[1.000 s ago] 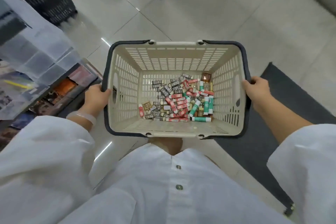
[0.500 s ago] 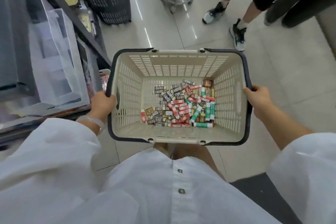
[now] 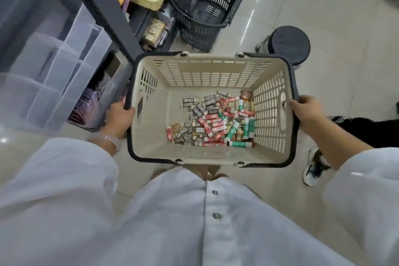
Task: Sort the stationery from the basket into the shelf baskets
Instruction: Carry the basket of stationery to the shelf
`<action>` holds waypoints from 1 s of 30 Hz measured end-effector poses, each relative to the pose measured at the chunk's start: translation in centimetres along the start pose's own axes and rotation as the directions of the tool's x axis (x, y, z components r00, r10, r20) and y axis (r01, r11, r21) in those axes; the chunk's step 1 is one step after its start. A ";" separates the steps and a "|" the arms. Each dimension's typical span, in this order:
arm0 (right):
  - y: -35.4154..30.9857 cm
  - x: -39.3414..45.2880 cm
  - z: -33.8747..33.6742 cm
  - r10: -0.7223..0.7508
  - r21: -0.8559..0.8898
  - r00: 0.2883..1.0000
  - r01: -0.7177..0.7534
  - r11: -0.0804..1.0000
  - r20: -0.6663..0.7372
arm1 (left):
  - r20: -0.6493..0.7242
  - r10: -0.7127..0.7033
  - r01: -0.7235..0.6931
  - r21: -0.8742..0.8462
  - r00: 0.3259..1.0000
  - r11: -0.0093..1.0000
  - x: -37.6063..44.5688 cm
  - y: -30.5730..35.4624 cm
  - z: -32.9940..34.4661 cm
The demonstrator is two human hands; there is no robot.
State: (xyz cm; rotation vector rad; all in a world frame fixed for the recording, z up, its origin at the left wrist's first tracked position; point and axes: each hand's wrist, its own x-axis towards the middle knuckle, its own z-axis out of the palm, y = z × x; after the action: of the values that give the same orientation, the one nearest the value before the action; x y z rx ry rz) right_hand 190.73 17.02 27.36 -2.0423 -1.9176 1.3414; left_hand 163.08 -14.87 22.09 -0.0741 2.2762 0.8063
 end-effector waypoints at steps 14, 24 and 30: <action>-20.2 26.7 -4.8 -0.187 -0.137 0.973 0.206 0.969 0.138 | -0.173 -0.196 0.139 -0.296 0.965 0.945 6.5 17.4 10.8; -35.0 43.6 -6.4 -0.297 -0.103 0.903 0.343 0.934 0.311 | -0.298 -0.356 0.216 -0.415 0.885 0.884 12.4 30.7 17.3; -44.4 50.5 -5.1 -0.359 -0.181 0.829 0.468 0.865 0.430 | -0.371 -0.456 0.224 -0.523 0.809 0.822 14.8 36.1 21.9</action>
State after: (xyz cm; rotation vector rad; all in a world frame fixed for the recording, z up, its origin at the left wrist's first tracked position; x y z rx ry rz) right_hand 151.62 71.97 27.68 -1.3629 -2.6621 1.4981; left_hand 155.53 29.14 19.56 -0.9989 2.3477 1.2038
